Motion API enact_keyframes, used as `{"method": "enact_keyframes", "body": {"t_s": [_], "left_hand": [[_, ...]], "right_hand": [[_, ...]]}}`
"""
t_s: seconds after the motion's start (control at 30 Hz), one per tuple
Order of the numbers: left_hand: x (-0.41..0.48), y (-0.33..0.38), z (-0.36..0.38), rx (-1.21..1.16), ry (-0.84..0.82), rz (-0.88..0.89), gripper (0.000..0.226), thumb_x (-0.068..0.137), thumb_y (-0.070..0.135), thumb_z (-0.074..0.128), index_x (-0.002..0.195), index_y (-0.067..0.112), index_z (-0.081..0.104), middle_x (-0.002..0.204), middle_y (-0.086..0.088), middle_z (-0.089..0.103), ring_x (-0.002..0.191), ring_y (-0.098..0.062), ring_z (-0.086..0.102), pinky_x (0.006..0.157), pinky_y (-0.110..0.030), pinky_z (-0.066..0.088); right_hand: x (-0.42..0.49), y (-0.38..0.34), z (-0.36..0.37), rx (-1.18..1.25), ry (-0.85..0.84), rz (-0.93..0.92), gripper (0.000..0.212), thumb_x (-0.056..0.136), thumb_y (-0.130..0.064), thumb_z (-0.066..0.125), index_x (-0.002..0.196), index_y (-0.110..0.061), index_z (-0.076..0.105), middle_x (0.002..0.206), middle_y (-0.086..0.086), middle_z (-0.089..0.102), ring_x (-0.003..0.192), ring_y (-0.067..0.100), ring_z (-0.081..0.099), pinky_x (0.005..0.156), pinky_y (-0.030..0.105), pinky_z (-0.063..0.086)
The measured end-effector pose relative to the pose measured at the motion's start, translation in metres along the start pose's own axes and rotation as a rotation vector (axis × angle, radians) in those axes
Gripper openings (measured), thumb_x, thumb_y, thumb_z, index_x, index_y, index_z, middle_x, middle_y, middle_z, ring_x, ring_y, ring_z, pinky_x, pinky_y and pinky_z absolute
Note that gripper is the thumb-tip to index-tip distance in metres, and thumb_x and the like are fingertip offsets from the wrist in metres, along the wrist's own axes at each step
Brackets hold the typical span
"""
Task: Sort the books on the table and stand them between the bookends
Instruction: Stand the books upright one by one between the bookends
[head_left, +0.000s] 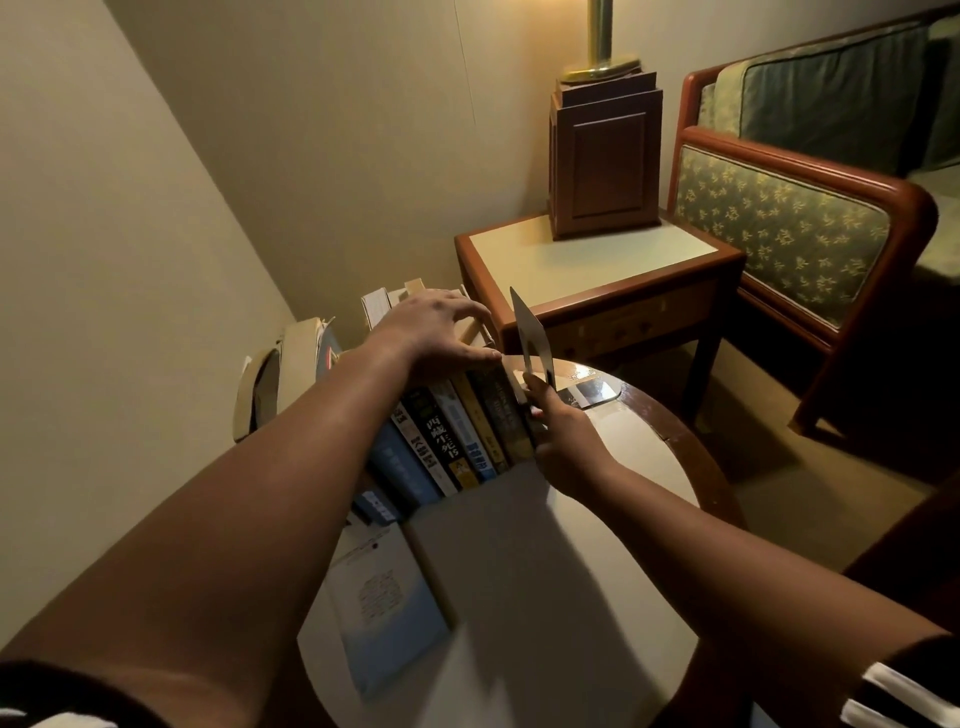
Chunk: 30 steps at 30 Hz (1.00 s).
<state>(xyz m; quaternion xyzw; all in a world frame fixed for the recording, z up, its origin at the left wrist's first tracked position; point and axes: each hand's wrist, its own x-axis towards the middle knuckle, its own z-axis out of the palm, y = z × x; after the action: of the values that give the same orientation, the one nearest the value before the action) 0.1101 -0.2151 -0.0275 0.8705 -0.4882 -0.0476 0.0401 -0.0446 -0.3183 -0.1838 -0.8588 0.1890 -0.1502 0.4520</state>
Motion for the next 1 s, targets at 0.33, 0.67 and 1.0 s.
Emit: {"method": "enact_keyframes", "body": {"t_s": [0.33,0.67,1.0], "left_hand": [[-0.002,0.0,0.001,-0.022,0.017,0.006,0.066,0.08,0.06,0.066,0.138,0.031,0.052,0.148,-0.003,0.046,0.131,-0.026,0.045,0.105,-0.051,0.041],[0.0,-0.001,0.002,-0.019,0.01,-0.003,0.069,0.08,0.062,0.067,0.139,0.031,0.05,0.15,-0.003,0.044,0.133,-0.026,0.043,0.106,-0.051,0.04],[0.002,-0.003,0.002,-0.032,-0.005,-0.012,0.067,0.079,0.063,0.066,0.137,0.035,0.05,0.148,-0.002,0.046,0.131,-0.026,0.043,0.105,-0.053,0.041]], "right_hand": [[0.014,0.013,0.018,0.257,-0.086,0.085,0.063,0.089,-0.019,0.071,0.137,-0.044,0.039,0.123,-0.003,0.054,0.115,0.018,0.051,0.095,0.041,0.051],[0.003,0.021,0.017,0.266,-0.101,0.16,0.087,0.088,-0.01,0.068,0.154,-0.037,0.02,0.148,0.003,0.046,0.136,0.027,0.043,0.106,0.043,0.044],[-0.074,0.023,0.064,0.196,0.156,0.073,0.059,0.085,0.002,0.052,0.142,-0.013,0.044,0.132,0.011,0.057,0.122,0.028,0.054,0.097,0.021,0.044]]}}
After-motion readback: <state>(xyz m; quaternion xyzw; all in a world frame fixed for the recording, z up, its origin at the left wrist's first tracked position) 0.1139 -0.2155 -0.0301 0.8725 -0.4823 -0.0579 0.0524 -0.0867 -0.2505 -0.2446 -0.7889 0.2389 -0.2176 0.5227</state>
